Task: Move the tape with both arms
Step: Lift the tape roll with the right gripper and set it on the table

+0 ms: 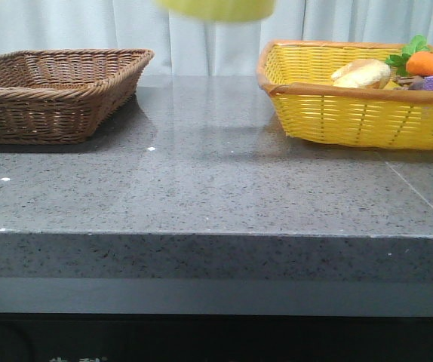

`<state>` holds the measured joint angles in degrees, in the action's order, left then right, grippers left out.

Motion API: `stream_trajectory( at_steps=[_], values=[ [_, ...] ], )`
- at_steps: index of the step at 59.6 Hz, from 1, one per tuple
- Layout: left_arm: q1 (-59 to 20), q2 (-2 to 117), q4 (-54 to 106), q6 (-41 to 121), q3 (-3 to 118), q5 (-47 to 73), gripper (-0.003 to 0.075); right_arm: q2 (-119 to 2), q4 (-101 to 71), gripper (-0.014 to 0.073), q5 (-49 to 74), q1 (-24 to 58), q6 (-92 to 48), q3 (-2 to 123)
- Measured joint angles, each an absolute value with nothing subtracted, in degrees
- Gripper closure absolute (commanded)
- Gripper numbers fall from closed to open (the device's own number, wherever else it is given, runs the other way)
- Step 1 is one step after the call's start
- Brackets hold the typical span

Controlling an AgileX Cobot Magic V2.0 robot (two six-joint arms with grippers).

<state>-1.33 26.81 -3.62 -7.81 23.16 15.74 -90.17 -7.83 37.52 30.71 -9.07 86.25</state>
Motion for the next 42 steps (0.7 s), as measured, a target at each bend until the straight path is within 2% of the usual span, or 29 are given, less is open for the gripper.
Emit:
stream_trajectory(
  at_steps=[9,24,28,36,42],
  values=[
    [-1.33,26.81,-3.62,-7.81,23.16,15.74,0.0104,-90.91,-7.98,0.0559,35.12,35.19,-9.43,79.02],
    [-1.33,26.81,-3.62,-7.81,23.16,15.74,0.0104,-96.42,-7.87,0.0544,31.48,35.7,-9.52,76.07],
    [-1.33,26.81,-3.62,-7.81,23.16,15.74,0.0104,-97.5,-7.87,0.0496,31.12,35.7,-9.52,76.07],
    [-1.33,26.81,-3.62,-7.81,23.16,15.74,0.0104,-97.95,-8.73,0.031,31.08,35.7,-9.52,76.07],
    [-1.33,26.81,-3.62,-7.81,23.16,15.74,0.0104,-97.4,-9.25,0.0228,31.08,35.7,-9.52,76.83]
  ],
)
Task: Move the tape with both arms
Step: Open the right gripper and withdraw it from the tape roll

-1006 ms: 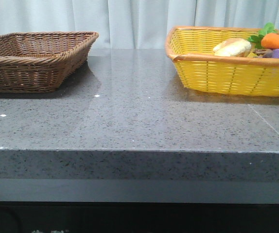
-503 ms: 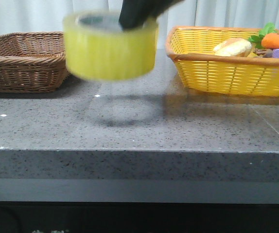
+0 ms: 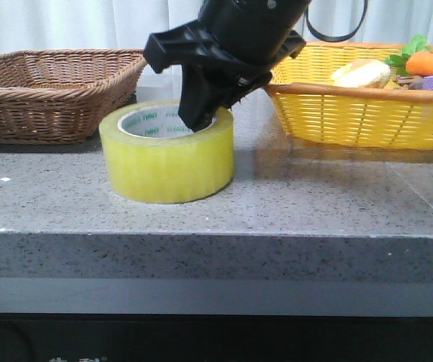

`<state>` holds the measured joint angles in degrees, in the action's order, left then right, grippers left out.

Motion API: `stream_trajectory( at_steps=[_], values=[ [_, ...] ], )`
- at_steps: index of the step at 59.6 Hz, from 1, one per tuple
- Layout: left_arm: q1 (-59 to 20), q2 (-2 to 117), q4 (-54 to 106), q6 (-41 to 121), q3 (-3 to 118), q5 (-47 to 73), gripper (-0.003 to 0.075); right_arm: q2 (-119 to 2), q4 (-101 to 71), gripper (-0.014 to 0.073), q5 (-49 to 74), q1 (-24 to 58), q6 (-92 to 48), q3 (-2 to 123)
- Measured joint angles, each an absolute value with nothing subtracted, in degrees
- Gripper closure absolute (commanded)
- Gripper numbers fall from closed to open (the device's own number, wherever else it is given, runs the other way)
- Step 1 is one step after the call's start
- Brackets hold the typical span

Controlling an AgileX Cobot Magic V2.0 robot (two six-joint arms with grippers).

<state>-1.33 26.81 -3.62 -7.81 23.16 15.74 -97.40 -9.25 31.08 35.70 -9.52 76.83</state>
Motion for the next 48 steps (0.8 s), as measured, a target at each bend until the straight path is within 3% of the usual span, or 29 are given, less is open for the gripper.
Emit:
stream_trajectory(
  at_steps=[15,22,32,48],
  values=[
    [-1.33,26.81,-3.62,-7.81,23.16,15.74,0.0104,-90.96,-9.56,0.0248,31.98,35.7,-9.52,82.3],
    [-1.33,26.81,-3.62,-7.81,23.16,15.74,0.0104,-88.32,-9.69,0.0387,33.04,35.26,-9.52,84.8],
    [-1.33,26.81,-3.62,-7.81,23.16,15.74,0.0104,-85.5,-9.71,0.0681,34.36,33.18,-9.52,85.18],
    [-1.33,26.81,-3.62,-7.81,23.16,15.74,0.0104,-80.01,-9.71,0.0684,40.25,25.54,-9.16,85.18]
  ],
)
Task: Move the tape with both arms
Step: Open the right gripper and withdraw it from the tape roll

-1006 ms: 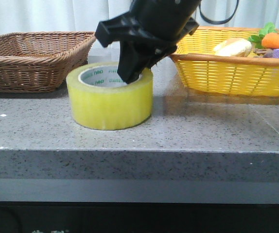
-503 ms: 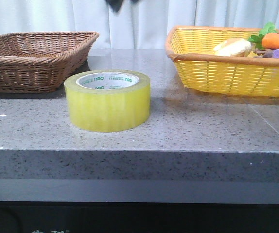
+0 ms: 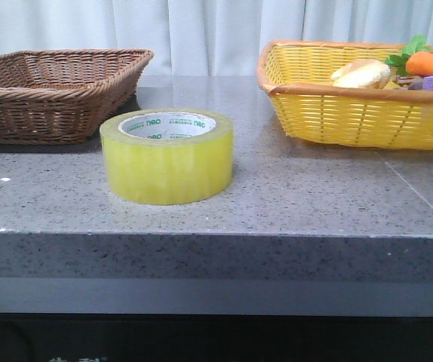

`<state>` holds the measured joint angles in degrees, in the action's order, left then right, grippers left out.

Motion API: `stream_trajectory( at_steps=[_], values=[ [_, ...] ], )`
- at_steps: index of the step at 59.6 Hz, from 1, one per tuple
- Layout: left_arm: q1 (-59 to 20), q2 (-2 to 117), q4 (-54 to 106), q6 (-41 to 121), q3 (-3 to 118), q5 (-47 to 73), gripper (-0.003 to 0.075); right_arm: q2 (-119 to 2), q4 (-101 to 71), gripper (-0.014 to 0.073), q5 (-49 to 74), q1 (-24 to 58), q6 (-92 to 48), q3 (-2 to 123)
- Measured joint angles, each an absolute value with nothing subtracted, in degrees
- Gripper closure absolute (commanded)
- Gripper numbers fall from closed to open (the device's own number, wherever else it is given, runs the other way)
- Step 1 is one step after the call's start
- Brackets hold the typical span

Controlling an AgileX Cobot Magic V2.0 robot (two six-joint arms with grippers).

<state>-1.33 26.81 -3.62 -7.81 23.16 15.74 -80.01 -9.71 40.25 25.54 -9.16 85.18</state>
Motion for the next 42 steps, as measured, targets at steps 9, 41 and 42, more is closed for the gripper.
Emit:
stream_trajectory(
  at_steps=[9,41,42],
  values=[
    [-1.33,26.81,-3.62,-7.81,23.16,15.74,0.0104,-74.19,-9.71,0.0684,40.88,18.34,-8.3,81.26],
    [-1.33,26.81,-3.62,-7.81,23.16,15.74,0.0104,-32.0,-13.31,0.0684,19.68,15.22,-7.89,31.65],
    [-1.33,26.81,-3.62,-7.81,23.16,15.74,0.0104,-30.79,-13.43,0.0684,19.51,15.22,-7.89,30.69]
  ],
)
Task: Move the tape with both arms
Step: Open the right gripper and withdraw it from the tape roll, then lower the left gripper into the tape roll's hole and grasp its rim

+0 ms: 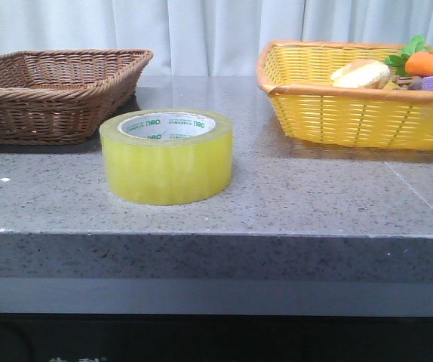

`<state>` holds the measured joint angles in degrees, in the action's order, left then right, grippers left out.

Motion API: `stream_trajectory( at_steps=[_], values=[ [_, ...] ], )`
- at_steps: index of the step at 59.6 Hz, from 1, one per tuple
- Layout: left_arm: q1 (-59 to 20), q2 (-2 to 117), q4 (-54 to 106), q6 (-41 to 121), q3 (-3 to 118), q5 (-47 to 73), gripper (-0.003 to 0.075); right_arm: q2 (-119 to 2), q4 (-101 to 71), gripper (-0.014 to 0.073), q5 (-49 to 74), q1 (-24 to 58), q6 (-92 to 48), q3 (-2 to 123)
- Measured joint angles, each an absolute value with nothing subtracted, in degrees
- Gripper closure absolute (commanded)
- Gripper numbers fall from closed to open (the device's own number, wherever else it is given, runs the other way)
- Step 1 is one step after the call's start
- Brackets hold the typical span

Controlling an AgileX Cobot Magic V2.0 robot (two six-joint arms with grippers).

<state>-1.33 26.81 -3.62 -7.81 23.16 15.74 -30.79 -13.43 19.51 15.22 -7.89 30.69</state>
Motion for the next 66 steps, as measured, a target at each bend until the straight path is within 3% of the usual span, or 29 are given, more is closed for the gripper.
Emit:
stream_trajectory(
  at_steps=[16,33,66],
  values=[
    [-1.33,26.81,-3.62,-7.81,23.16,15.74,0.0104,-13.6,-13.45,0.0684,19.0,15.22,-7.89,20.76],
    [-2.81,29.59,-3.4,-7.81,27.85,20.33,0.0104,-12.54,-13.58,0.0684,18.51,15.22,-7.89,20.55],
    [-30.22,61.18,-3.31,-8.87,48.81,32.69,0.0104,-12.54,-13.67,0.0684,18.14,15.22,-7.89,20.55]
  ],
)
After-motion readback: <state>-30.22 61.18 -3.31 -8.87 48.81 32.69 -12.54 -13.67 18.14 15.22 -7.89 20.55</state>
